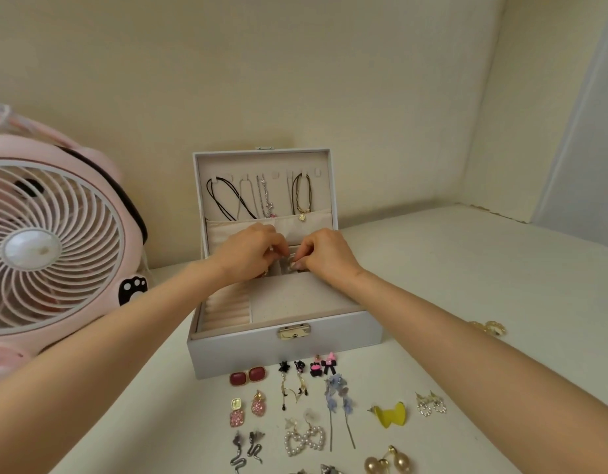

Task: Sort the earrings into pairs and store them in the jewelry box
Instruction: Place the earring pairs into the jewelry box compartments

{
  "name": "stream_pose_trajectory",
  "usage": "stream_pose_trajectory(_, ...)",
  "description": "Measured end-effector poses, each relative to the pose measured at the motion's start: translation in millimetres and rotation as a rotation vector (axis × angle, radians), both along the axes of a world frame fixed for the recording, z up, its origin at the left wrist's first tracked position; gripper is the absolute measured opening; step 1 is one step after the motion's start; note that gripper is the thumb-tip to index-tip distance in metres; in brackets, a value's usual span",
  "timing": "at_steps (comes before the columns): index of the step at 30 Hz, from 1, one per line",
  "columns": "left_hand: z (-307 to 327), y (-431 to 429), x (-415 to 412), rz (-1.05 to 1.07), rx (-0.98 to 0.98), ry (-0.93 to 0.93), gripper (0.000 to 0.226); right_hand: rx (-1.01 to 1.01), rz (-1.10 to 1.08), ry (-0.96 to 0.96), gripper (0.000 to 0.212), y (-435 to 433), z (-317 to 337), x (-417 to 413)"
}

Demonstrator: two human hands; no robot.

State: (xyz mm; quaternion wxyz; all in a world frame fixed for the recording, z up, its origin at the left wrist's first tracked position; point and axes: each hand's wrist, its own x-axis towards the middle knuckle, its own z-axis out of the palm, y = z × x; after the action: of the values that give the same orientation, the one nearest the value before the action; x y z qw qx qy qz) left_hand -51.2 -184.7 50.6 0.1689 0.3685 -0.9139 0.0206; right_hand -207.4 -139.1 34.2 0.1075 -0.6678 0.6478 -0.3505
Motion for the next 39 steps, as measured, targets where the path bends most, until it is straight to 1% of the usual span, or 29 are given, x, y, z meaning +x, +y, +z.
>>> stream_pose_trajectory(7,0,7,-1,-0.016,0.022,-0.037,0.035,0.016,-0.058,0.075,0.011,1,2,2)
stream_pose_trajectory(13,-2,9,1,-0.034,0.026,-0.07,0.036,0.049,-0.07,0.152,0.007,1,2,0)
stream_pose_trajectory(18,-2,9,1,-0.02,0.035,-0.065,0.037,0.047,-0.1,0.166,0.008,0,2,1)
stream_pose_trajectory(22,-2,9,3,-0.007,0.02,-0.018,0.038,0.018,-0.116,0.197,0.007,1,1,0)
stream_pose_trajectory(24,-2,8,4,-0.003,0.021,-0.008,0.039,0.018,-0.103,0.224,0.012,0,-1,0)
stream_pose_trajectory(26,-4,9,3,-0.011,0.026,-0.039,0.038,0.027,-0.095,0.235,0.013,0,-1,0)
stream_pose_trajectory(29,-5,11,0,-0.01,0.026,-0.079,0.039,0.023,-0.097,0.23,0.009,1,1,-1)
stream_pose_trajectory(34,-2,13,2,-0.008,0.017,0.002,0.038,-0.022,-0.094,0.212,0.012,8,7,-4)
stream_pose_trajectory(39,1,24,-2,-0.041,-0.008,0.073,0.026,-0.08,-0.087,0.242,0.013,33,16,-21)
